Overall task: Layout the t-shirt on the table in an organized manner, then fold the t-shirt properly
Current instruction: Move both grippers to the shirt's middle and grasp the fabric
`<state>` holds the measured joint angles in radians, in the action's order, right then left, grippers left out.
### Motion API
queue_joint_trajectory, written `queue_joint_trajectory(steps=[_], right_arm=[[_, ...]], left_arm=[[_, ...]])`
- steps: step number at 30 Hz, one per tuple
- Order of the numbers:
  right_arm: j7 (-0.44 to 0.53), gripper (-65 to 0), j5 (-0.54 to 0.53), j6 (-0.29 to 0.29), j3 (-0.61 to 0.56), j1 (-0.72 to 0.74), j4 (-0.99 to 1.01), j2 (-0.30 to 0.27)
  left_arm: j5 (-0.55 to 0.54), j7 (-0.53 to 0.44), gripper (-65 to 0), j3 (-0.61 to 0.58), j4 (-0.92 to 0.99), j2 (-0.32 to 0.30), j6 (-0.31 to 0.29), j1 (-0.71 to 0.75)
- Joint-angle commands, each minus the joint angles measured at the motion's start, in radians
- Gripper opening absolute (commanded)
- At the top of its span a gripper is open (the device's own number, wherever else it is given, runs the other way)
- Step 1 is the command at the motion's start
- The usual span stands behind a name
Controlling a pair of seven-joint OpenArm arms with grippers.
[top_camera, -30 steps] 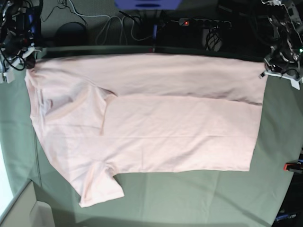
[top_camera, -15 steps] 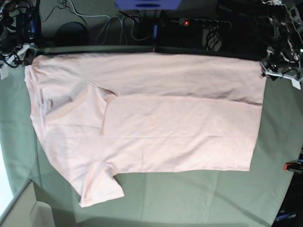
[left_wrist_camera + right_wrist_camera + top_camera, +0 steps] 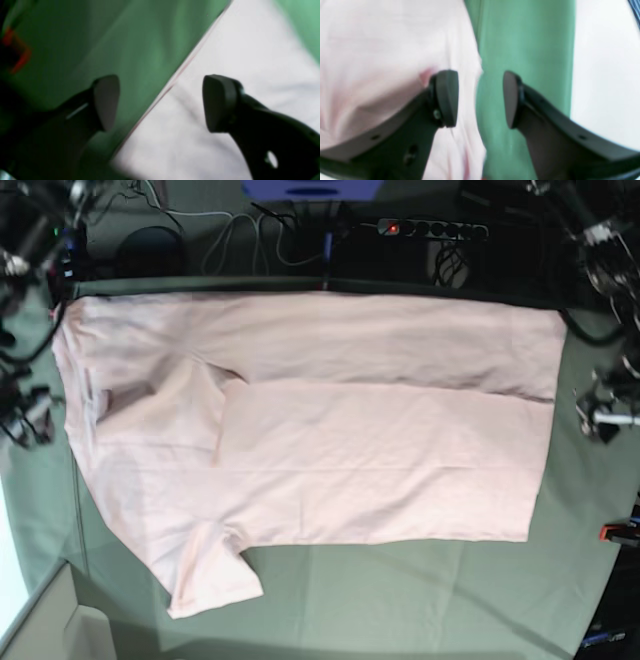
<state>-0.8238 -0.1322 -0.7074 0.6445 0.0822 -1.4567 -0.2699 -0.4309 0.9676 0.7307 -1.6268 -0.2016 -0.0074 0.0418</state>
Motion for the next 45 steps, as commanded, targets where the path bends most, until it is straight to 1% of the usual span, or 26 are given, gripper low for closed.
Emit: queue_joint_trajectory(steps=[1,3,5,7,9,10,12,15,18,21,23,27,30,31,34,43,45], right_arm=[[0.024,-35.6,0.038,0.009,-0.018,0.074,0.024,-0.019],[0.036,-35.5,0.136,0.009,-0.059,0.205,0.156,-0.007],[0.093,-35.5,0.213,0.009,-0.071,0.317,0.297,-0.001],[0.188,-35.6,0.297,0.009,-0.070,0.416,0.449,0.010],[0.286,-35.6,0.358,0.009,-0.070,0.479,0.574,0.010],[0.341,-35.6,0.383,0.009,-0.070,0.500,0.632,0.010],[0.458,-35.5,0.398,0.009,-0.074,0.526,0.735,0.007],[0.597,-35.5,0.398,0.009,-0.076,0.525,0.836,-0.027],[0.696,-35.5,0.398,0.009,-0.076,0.525,0.908,-0.044],[0.780,-35.5,0.400,0.015,-0.078,0.520,0.976,-0.062],[0.828,-35.5,0.400,0.059,-0.078,0.508,1.016,-0.079],[0.877,-35.5,0.400,0.124,-0.078,0.492,1.049,-0.084],[0.912,-35.5,0.400,0.210,-0.078,0.476,1.063,-0.085],[0.923,-35.5,0.400,0.226,-0.078,0.465,1.063,-0.085],[0.929,-35.5,0.400,0.228,-0.078,0.448,1.065,-0.081],[0.923,-36.0,0.401,0.228,-0.079,0.416,1.065,-0.036],[0.923,-38.4,0.401,0.228,-0.079,0.402,1.065,-0.035]], left_arm=[[-0.003,-0.016,-13.0,0.002,0.012,-0.017,0.007,-0.055],[-0.001,-0.016,-12.6,0.000,0.087,-0.022,0.005,-0.151],[-0.001,-0.016,-12.6,0.000,0.170,-0.025,0.004,-0.234],[0.033,-0.017,-12.6,-0.001,0.267,-0.025,0.004,-0.323],[0.097,-0.039,-12.5,-0.043,0.351,-0.025,0.002,-0.389],[0.137,-0.075,-12.5,-0.078,0.400,-0.025,0.002,-0.414],[0.209,-0.184,-12.5,-0.155,0.478,-0.025,0.002,-0.435],[0.264,-0.368,-12.5,-0.282,0.577,-0.025,0.002,-0.435],[0.275,-0.519,-12.5,-0.346,0.685,-0.025,0.002,-0.435],[0.274,-0.645,-12.5,-0.379,0.797,-0.025,0.002,-0.435],[0.274,-0.717,-12.5,-0.391,0.873,-0.039,0.002,-0.437],[0.269,-0.806,-12.5,-0.441,0.977,-0.057,0.002,-0.443],[0.269,-0.847,-12.5,-0.471,1.009,-0.066,0.002,-0.445],[0.269,-0.850,-12.5,-0.480,1.009,-0.068,0.002,-0.445],[0.267,-0.850,-12.5,-0.483,1.015,-0.066,0.002,-0.446],[0.267,-0.850,-12.6,-0.483,1.018,-0.062,0.002,-0.451],[0.269,-0.850,-12.8,-0.483,1.018,-0.062,0.002,-0.451]])
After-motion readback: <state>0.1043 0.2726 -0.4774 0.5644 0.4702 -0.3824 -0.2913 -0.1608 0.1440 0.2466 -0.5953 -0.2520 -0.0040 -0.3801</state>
